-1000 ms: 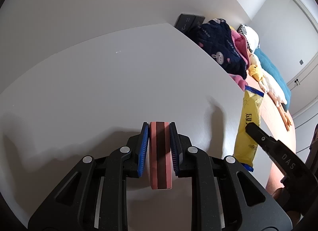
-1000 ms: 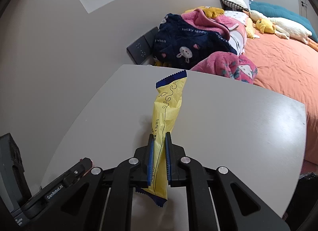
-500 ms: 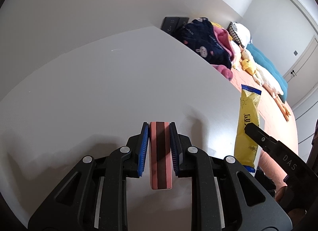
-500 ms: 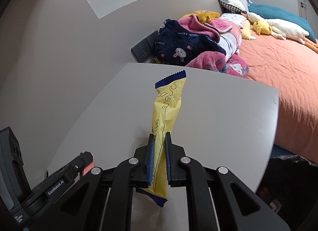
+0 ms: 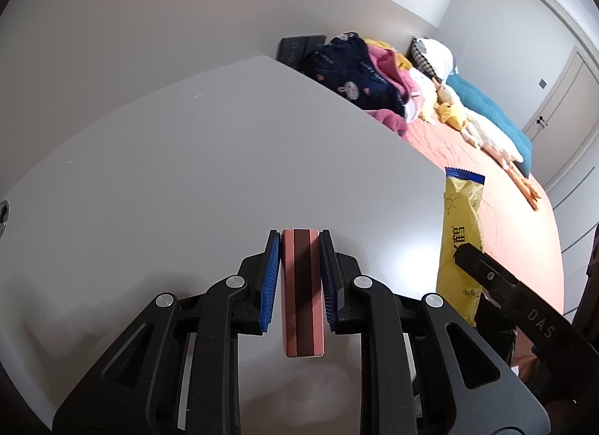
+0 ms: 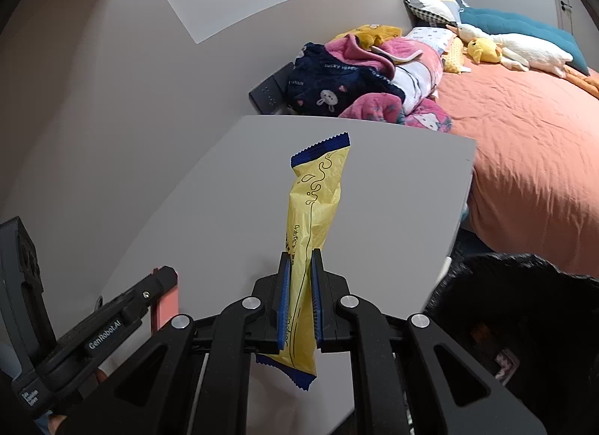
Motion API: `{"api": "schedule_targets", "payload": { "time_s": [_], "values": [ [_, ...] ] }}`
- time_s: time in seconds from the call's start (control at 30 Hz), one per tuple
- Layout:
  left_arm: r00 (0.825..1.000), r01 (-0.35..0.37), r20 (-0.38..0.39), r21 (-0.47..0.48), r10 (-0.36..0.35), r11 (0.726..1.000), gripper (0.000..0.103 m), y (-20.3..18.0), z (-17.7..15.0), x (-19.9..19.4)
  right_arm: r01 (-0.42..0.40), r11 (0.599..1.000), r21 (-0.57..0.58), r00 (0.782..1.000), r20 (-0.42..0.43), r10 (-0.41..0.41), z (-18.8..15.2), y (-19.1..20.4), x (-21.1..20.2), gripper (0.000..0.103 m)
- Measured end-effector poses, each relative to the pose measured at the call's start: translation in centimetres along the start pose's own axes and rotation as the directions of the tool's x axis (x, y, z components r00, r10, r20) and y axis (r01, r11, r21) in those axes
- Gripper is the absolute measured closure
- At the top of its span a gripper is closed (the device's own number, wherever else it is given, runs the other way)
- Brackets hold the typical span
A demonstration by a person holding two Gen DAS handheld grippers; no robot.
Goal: Collect trash
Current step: 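Carry the red box and yellow wrapper over the black trash bin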
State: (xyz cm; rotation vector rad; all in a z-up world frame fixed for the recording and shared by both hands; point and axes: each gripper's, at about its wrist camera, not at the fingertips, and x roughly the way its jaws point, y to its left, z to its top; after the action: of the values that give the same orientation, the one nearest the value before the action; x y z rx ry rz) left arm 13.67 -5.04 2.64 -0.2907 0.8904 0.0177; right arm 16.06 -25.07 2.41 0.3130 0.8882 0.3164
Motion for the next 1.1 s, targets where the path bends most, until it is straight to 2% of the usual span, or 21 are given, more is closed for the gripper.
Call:
{"api": "schedule_targets", "payload": {
  "time_s": [0.6, 1.1],
  "values": [
    [0.996, 0.094, -0.011, 0.103, -0.093, 0.99, 0.082, -5.9, -5.3, -2.8, 0.048, 0.999, 0.02, 0.996, 0.075, -0.049, -4.3, -4.3, -7.7, 0.091],
    [0.984, 0.177, -0.01, 0.202, -0.178, 0.963, 0.082, -11.1, -8.7, -4.9, 0.107, 0.993, 0.053, 0.981, 0.154, -0.114, -7.9, -8.2, -14.3, 0.092]
  ]
}}
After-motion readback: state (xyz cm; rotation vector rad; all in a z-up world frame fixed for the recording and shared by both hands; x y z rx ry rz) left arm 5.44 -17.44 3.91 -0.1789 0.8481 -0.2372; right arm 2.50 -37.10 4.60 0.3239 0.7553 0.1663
